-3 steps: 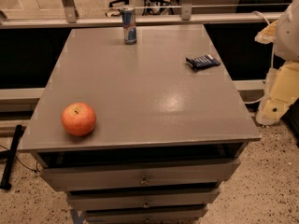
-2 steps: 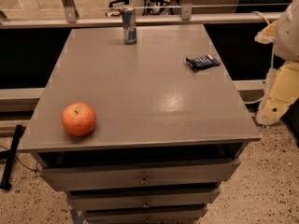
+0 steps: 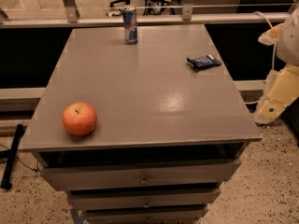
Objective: Move rxbar blueberry near apple
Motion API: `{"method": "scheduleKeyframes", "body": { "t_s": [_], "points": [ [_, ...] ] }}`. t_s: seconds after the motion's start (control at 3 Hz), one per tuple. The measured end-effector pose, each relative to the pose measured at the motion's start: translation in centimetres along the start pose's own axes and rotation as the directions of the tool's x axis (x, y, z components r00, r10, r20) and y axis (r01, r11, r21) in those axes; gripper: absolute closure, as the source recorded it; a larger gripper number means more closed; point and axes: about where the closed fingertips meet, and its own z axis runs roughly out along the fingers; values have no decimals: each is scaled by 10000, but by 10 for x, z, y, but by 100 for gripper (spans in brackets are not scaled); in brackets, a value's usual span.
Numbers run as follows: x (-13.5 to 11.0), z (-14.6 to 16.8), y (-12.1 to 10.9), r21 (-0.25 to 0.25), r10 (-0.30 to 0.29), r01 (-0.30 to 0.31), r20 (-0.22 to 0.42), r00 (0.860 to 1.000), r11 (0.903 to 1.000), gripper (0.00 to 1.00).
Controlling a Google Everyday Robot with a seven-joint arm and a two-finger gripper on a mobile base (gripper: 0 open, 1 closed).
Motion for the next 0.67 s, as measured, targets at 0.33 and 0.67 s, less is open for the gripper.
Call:
{"method": "scheduleKeyframes", "body": {
  "t_s": [0.33,0.67],
  "points": [
    [-2,32,-28,401,334,-366,768,9965,9985,0],
    [-11,65,-67,1008,509,-694,1758,9831,9925,0]
  ]
}}
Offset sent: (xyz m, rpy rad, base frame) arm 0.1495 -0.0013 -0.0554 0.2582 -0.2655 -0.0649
